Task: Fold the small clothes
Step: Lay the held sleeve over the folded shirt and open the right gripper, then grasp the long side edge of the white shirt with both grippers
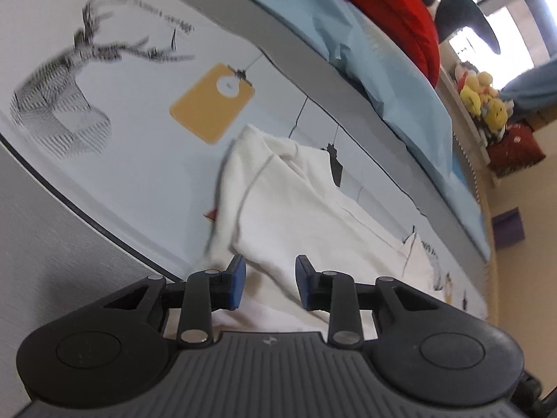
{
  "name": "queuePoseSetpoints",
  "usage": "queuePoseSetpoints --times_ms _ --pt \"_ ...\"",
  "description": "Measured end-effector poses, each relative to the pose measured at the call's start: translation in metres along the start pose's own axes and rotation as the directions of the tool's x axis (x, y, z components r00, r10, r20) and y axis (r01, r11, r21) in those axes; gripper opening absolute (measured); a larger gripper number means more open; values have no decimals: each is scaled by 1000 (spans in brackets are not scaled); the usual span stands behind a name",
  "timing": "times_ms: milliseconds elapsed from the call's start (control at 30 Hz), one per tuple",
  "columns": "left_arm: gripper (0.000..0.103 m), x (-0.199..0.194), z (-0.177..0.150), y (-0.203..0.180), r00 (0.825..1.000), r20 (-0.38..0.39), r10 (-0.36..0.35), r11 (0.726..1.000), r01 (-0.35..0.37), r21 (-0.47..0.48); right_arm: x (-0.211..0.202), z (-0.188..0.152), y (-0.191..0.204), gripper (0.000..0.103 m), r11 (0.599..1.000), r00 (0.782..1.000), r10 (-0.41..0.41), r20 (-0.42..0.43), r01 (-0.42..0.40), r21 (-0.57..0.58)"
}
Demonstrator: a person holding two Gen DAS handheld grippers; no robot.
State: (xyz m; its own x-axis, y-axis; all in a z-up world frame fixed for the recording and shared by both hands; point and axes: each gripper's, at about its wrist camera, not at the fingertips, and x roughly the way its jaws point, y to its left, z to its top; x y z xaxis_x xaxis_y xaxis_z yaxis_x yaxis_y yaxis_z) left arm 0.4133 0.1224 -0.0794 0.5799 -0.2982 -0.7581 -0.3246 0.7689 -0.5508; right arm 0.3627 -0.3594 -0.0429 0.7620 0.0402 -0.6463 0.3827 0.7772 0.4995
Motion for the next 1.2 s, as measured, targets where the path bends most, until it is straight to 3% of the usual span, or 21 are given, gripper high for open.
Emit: queuePoseSetpoints --times_ms 333,467,533,600,733,800,867,967,1200 --pt "35 40 4 14 1000 -7 26 994 -27 -110 23 19 -20 15 994 1000 -13 -18 15 111" --pt "33 46 6 10 999 3 50 994 -50 -102 28 23 -27 15 990 999 -32 -21 35 140" --pt "6 45 5 4 995 8 101 993 -100 -64 31 23 -30 15 987 999 -42 -30 46 154" --pt "6 37 4 -7 991 25 128 992 -128 -10 34 21 -31 15 985 998 -49 -46 56 162" --pt "5 -9 6 -27 991 122 54 998 -56 14 37 13 -30 15 981 996 -31 -86 47 189" --pt "5 -32 5 -33 980 188 57 997 -68 49 37 8 -30 15 975 994 -18 -106 41 217" --pt "5 -33 3 -22 980 164 114 993 -119 17 37 2 -30 20 967 992 -8 -125 40 251" --pt "5 -16 -1 11 974 63 216 973 -209 -97 43 -6 -34 25 952 987 1 -159 47 301" --pt "5 -26 5 5 978 117 172 985 -167 -52 58 -11 -44 28 910 982 61 -179 20 415"
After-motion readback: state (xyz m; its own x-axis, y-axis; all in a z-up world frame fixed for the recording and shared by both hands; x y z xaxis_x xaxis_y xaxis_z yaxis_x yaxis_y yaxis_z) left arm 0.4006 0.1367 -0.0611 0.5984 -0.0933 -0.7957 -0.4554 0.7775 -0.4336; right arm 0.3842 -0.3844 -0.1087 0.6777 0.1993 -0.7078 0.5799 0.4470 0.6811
